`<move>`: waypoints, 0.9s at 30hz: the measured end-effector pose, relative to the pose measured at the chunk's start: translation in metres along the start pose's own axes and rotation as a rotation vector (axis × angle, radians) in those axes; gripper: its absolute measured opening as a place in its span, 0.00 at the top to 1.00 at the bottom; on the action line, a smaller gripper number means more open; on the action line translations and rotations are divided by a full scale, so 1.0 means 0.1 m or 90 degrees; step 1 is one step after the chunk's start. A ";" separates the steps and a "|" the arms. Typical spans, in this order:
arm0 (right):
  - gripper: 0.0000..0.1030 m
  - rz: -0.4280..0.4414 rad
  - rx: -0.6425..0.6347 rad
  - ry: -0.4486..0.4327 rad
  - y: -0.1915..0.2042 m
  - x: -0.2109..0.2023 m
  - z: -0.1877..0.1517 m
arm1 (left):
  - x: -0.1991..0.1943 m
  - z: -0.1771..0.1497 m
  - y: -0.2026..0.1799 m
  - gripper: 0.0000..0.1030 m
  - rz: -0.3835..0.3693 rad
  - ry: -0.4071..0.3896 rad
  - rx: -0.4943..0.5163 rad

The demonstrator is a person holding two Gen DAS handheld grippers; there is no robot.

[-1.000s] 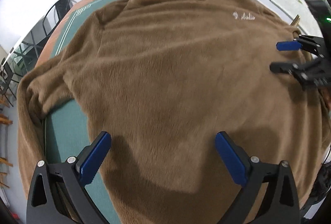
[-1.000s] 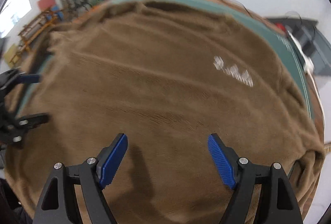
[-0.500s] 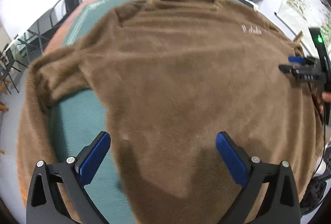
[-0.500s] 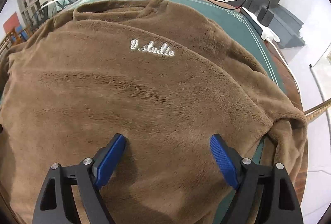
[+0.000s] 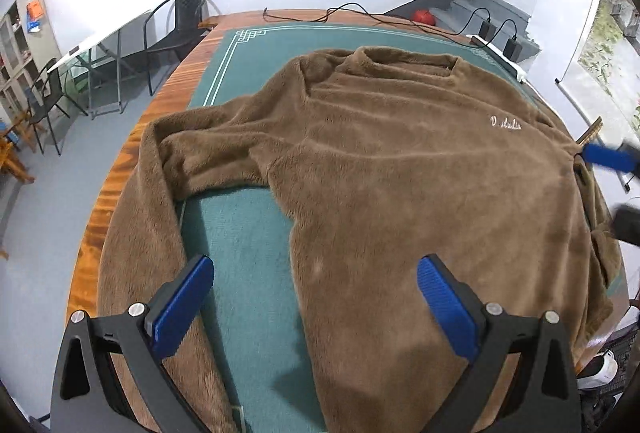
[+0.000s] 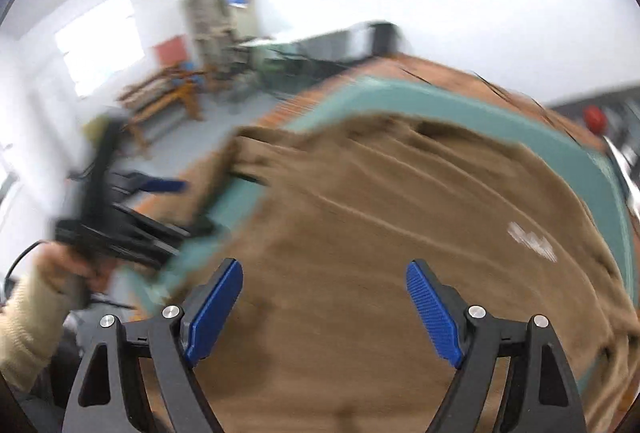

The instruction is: Fold clothes

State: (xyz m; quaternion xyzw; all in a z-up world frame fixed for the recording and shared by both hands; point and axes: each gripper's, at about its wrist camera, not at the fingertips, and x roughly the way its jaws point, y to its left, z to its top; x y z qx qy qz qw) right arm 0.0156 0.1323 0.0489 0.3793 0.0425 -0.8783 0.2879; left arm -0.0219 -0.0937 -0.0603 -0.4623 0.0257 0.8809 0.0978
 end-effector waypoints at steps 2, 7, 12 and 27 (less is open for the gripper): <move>0.17 0.034 -0.019 -0.018 0.19 -0.08 0.12 | -0.06 -0.02 0.02 0.01 0.007 -0.006 -0.004; 0.17 -0.082 0.047 -0.015 -0.34 -0.24 -0.03 | 0.05 0.19 -0.06 0.01 0.005 -0.007 0.007; 0.17 -0.198 0.113 -0.012 -0.86 -0.41 -0.18 | 0.27 0.49 -0.22 0.01 -0.005 0.000 0.028; 0.17 -0.290 0.212 0.069 -2.60 0.25 0.29 | 1.59 1.95 -0.40 0.01 -0.034 0.112 -0.050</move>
